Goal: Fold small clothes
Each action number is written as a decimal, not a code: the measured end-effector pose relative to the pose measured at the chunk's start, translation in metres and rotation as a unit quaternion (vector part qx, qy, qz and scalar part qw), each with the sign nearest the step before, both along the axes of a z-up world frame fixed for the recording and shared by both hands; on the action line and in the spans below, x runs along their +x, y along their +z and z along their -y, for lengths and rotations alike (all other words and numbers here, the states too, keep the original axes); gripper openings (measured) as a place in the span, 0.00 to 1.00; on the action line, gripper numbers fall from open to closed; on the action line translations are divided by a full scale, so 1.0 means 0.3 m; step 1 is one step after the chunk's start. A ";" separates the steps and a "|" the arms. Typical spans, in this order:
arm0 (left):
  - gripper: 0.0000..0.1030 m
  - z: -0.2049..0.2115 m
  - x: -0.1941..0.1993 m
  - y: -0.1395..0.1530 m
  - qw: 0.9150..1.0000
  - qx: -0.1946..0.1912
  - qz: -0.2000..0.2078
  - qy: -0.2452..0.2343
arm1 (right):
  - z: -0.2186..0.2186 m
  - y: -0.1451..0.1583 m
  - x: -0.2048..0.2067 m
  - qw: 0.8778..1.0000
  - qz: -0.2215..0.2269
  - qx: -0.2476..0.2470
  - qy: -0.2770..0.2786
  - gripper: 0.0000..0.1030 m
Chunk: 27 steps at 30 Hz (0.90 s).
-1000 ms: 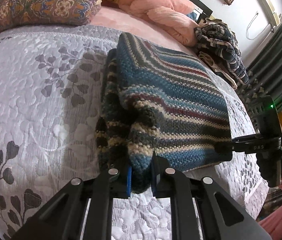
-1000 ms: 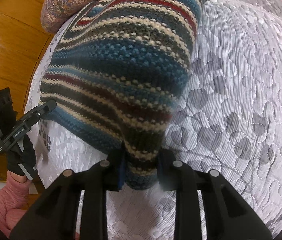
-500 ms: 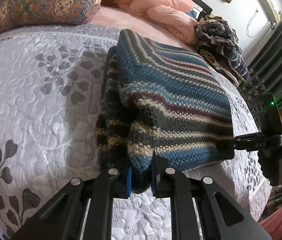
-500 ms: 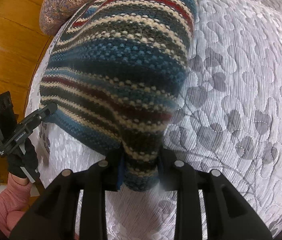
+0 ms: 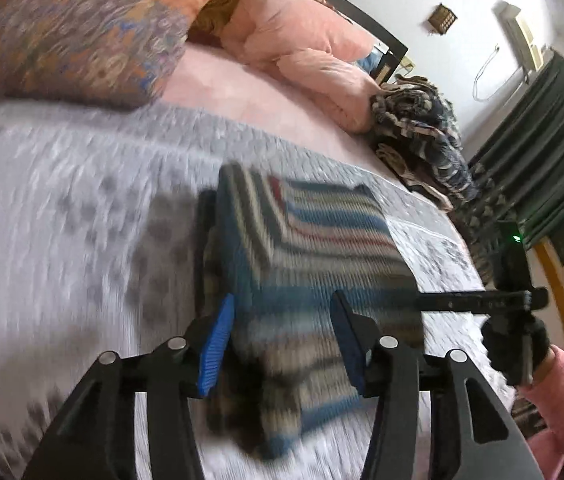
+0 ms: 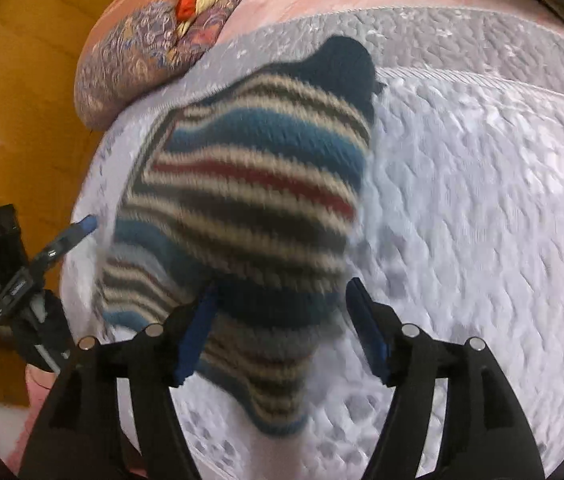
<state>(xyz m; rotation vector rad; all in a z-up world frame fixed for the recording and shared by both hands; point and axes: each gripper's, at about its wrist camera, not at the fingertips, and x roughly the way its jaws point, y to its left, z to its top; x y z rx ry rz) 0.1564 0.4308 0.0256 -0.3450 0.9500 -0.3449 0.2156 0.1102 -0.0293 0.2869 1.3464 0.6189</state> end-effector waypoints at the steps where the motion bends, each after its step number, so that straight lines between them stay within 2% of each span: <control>1: 0.49 0.009 0.066 -0.010 1.000 -0.002 -0.006 0.000 | -0.006 0.002 0.028 1.000 0.003 0.001 -0.004 0.65; 3: 0.49 0.017 0.146 -0.036 1.000 0.003 -0.021 0.007 | -0.017 0.013 0.060 1.000 0.013 -0.005 -0.005 0.65; 6: 0.49 -0.004 0.252 -0.123 0.997 0.000 -0.068 0.041 | -0.027 0.007 0.096 1.000 0.013 -0.005 -0.010 0.66; 8: 0.47 -0.022 0.292 -0.183 0.994 -0.032 -0.096 0.044 | -0.024 0.000 0.117 1.000 0.009 -0.003 -0.014 0.66; 10: 0.32 -0.032 0.309 -0.204 0.991 -0.074 -0.096 0.047 | -0.027 -0.008 0.123 1.000 0.006 0.001 -0.017 0.68; 11: 0.21 -0.030 0.315 -0.204 0.991 -0.085 -0.092 0.046 | -0.031 -0.008 0.120 1.000 0.005 0.002 -0.018 0.68; 12: 0.15 -0.024 0.316 -0.200 0.991 -0.086 -0.089 0.047 | -0.031 -0.009 0.118 1.000 0.008 0.003 -0.019 0.68; 14: 0.11 -0.003 0.321 -0.172 0.993 -0.077 -0.071 0.048 | -0.036 -0.008 0.115 1.000 0.011 0.002 -0.020 0.68; 16: 0.10 0.009 0.311 -0.122 0.996 -0.064 -0.037 0.053 | -0.029 -0.002 0.101 1.000 0.017 0.002 -0.020 0.68; 18: 0.10 0.010 0.310 -0.087 0.998 -0.029 -0.017 0.059 | -0.029 0.000 0.101 1.000 0.020 0.006 -0.021 0.68; 21: 0.10 -0.027 0.324 -0.119 0.996 -0.032 -0.034 0.070 | -0.042 -0.002 0.105 1.000 0.021 0.008 -0.021 0.68; 25: 0.10 -0.040 0.344 -0.219 0.996 -0.030 -0.064 0.062 | -0.071 0.001 0.112 0.999 0.030 -0.008 -0.016 0.69; 27: 0.11 -0.053 0.344 -0.242 0.995 -0.043 -0.070 0.057 | -0.080 -0.003 0.117 0.999 0.030 -0.010 -0.017 0.69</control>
